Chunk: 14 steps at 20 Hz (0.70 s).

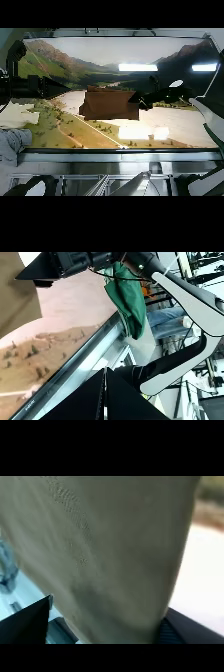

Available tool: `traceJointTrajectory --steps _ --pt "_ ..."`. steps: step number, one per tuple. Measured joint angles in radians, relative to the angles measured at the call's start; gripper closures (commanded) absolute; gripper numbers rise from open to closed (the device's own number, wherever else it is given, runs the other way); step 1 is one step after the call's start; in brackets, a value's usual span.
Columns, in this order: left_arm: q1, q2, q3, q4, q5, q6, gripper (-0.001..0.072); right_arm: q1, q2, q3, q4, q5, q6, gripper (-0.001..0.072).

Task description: Fold the shirts.

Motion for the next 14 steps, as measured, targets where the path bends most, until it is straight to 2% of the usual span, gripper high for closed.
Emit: traceJointTrajectory --steps 1,2,4,8,11,14 --pt "0.000 0.000 0.000 -0.003 0.000 0.000 0.0681 0.015 -0.012 -0.003 0.023 -0.010 -0.019 0.0670" --pt "0.000 0.000 0.000 -0.003 -0.002 -0.004 0.0682 0.030 -0.023 -0.004 0.062 -0.012 -0.043 0.0694" --pt "0.000 0.000 0.000 -0.006 -0.007 -0.004 0.0681 0.047 -0.020 0.006 0.174 0.011 -0.092 0.0695" --pt "0.000 0.000 0.000 -0.006 -0.007 -0.005 0.0681 0.013 0.081 0.032 0.253 0.053 -0.121 0.0695" --pt "0.000 0.000 0.000 -0.006 -0.008 0.007 0.0681 -0.127 0.242 0.070 0.206 0.029 -0.038 0.0695" --pt "0.000 0.000 0.000 -0.006 -0.011 0.029 0.0681 -0.344 0.420 0.104 0.108 -0.002 0.122 0.0695"
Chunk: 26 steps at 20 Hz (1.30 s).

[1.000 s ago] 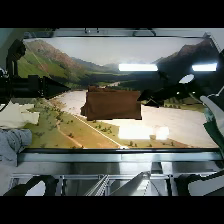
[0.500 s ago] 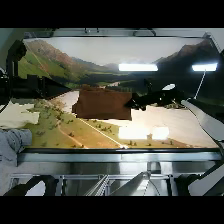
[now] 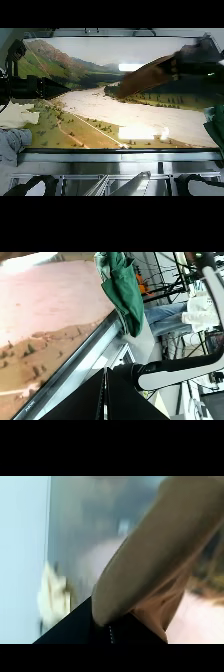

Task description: Fold the shirts.

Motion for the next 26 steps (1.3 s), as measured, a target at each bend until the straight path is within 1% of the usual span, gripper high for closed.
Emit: traceJointTrajectory --steps 3,5,7,9,12,14,16,17,18,19,22,24,25,26 --pt "-0.001 0.000 0.000 0.000 0.000 0.030 0.0681 -0.250 0.167 0.013 -0.165 0.035 0.209 0.0695" --pt "-0.001 0.000 0.000 0.000 0.001 0.047 0.0681 -0.418 0.258 0.017 -0.335 0.123 0.348 0.0695" --pt "-0.002 0.000 0.000 0.001 0.000 0.058 0.0681 -0.565 0.322 0.018 -0.540 0.231 0.460 0.0694" --pt "-0.005 0.000 0.000 0.001 -0.009 0.063 0.0681 -0.679 0.360 0.011 -0.746 0.341 0.531 0.0694" --pt "-0.031 0.000 0.000 0.002 -0.018 0.069 0.0681 -0.789 0.386 -0.051 -1.010 0.449 0.585 0.0694" --pt "-0.063 0.000 0.000 0.002 -0.019 0.069 0.0681 -0.826 0.393 -0.119 -1.119 0.466 0.602 0.0693" --pt "-0.097 0.000 0.000 0.002 -0.021 0.069 0.0681 -0.845 0.393 -0.190 -1.187 0.470 0.613 0.0692" --pt "-0.111 0.000 0.000 0.002 -0.023 0.069 0.0681 -0.850 0.389 -0.214 -1.210 0.468 0.614 0.0595" --pt "-0.126 0.000 0.000 0.002 -0.023 0.069 0.0682 -0.854 0.381 -0.234 -1.237 0.463 0.613 0.0198" --pt "-0.137 0.000 0.000 0.002 -0.023 0.070 0.0682 -0.857 0.373 -0.247 -1.261 0.462 0.609 0.0020" --pt "-0.158 0.000 0.000 0.002 -0.023 0.069 0.0682 -0.861 0.350 -0.259 -1.281 0.463 0.567 0.0021" --pt "-0.161 0.000 0.000 0.001 -0.021 0.066 0.0689 -0.862 0.340 -0.239 -1.257 0.471 0.552 0.0037" --pt "-0.160 0.000 0.000 0.000 -0.018 0.062 0.0690 -0.862 0.336 -0.222 -1.211 0.473 0.549 0.0242" --pt "-0.157 0.000 0.000 -0.004 -0.018 0.062 0.0690 -0.858 0.333 -0.201 -1.152 0.474 0.545 0.0589"
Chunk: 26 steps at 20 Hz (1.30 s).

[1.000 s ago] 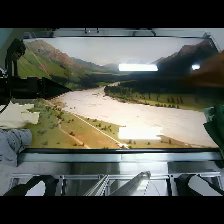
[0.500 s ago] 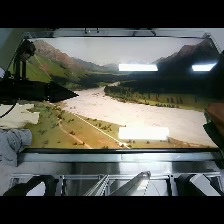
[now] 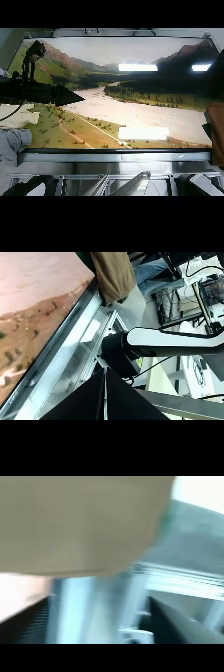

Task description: Fold the shirts.

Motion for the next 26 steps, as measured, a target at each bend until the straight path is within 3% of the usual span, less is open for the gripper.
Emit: traceJointTrajectory --steps 1,3,7,10,15,19,26 --pt "0.007 0.000 0.000 -0.009 0.001 0.000 0.0690 0.010 -0.002 0.022 0.076 -0.002 -0.003 0.0651" --pt "0.033 0.000 0.016 -0.032 0.007 -0.001 0.0690 0.050 -0.001 0.058 0.264 -0.034 -0.027 0.0693" --pt "0.119 0.001 0.126 -0.056 0.010 -0.006 0.0692 0.237 0.044 0.098 0.603 -0.145 -0.125 0.0694" --pt "0.174 0.031 0.192 -0.020 0.008 -0.035 0.0690 0.439 0.114 0.105 0.681 -0.200 -0.198 0.0694" --pt "0.176 0.217 0.040 0.063 0.001 -0.083 0.0690 0.894 0.292 0.049 0.637 -0.285 -0.262 0.0693" --pt "0.115 0.403 -0.180 0.103 0.037 -0.112 0.0687 1.235 0.412 -0.112 0.511 -0.370 -0.243 0.0696" --pt "0.063 0.542 -0.345 0.180 0.098 -0.159 0.0689 1.394 0.447 -0.223 0.383 -0.452 -0.166 0.0694"
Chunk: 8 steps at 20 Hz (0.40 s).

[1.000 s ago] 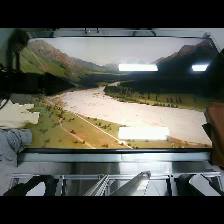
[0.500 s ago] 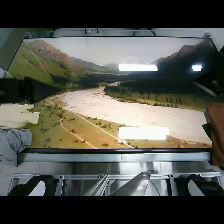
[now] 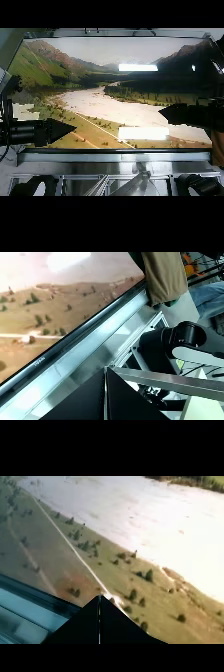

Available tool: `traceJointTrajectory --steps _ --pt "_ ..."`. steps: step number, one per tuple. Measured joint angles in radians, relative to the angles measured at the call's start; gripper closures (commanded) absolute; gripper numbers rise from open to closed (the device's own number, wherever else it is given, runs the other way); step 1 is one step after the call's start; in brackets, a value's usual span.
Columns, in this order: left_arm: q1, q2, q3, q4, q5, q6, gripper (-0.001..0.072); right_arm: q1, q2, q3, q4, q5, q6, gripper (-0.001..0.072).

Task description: Fold the shirts.

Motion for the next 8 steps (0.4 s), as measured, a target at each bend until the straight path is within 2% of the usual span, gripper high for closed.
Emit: traceJointTrajectory --steps 8 --pt "-0.005 0.016 -0.018 0.013 0.031 -0.008 0.0689 0.016 0.003 -0.011 -0.019 -0.013 0.015 0.0694"
